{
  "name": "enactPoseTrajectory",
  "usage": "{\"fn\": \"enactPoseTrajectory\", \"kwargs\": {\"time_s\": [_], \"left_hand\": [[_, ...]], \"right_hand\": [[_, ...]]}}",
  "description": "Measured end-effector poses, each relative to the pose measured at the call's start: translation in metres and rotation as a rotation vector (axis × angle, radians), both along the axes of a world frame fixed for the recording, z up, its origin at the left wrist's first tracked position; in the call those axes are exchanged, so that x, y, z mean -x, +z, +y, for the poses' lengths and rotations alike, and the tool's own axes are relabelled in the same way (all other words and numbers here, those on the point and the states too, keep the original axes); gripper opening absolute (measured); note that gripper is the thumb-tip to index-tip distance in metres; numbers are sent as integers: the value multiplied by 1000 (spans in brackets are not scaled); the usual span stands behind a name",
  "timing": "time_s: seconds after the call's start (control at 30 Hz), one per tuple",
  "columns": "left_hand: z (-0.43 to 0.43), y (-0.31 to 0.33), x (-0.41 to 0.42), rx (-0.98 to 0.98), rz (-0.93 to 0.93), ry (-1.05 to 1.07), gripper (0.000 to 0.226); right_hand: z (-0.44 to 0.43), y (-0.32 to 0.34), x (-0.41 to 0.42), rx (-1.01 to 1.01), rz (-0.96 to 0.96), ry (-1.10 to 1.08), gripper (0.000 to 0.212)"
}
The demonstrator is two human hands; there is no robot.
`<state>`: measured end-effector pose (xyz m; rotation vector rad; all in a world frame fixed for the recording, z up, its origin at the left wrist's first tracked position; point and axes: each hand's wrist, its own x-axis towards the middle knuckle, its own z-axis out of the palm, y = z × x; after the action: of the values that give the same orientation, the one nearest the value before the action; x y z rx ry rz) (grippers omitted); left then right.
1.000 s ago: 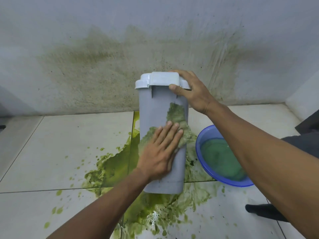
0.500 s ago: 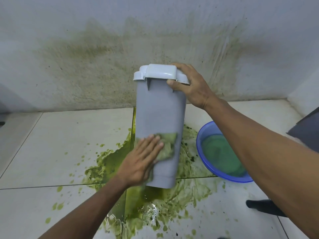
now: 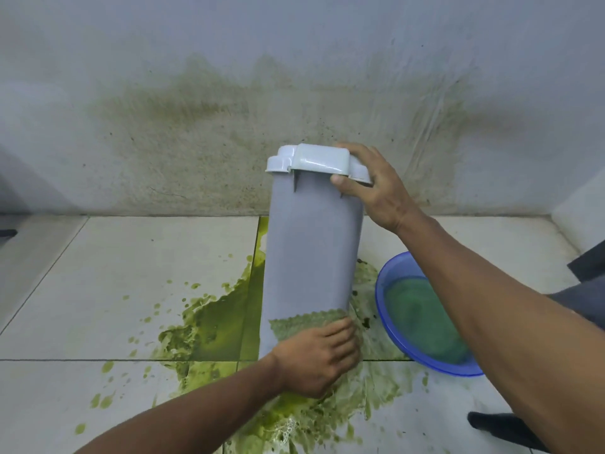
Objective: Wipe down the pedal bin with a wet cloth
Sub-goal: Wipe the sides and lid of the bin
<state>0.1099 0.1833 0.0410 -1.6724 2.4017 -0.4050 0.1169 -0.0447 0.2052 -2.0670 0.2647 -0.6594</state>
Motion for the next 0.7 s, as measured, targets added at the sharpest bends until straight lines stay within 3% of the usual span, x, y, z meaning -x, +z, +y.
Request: {"fn": "enactPoseTrajectory", "kwargs": {"time_s": [0.1,0.27,0.37,0.53,0.7], "left_hand": [[-20,23,-20,128,-8,-11,48],[-63,84,-54,554,339,226,51],[-44,64,-33,678,517,408,57],[-9,4,-16,846,629,638,55],[-38,35,-24,1163,1118,966,57]], "right_hand": [[-3,-4,-1,-12,-8,-6,61],[-3,-4,0,57,-27,-10,62],[-3,-4,1,48,-31,4,62],[-2,-7,1,46,-43,16,61],[0,-5,-3,50,-50,8,56]]}}
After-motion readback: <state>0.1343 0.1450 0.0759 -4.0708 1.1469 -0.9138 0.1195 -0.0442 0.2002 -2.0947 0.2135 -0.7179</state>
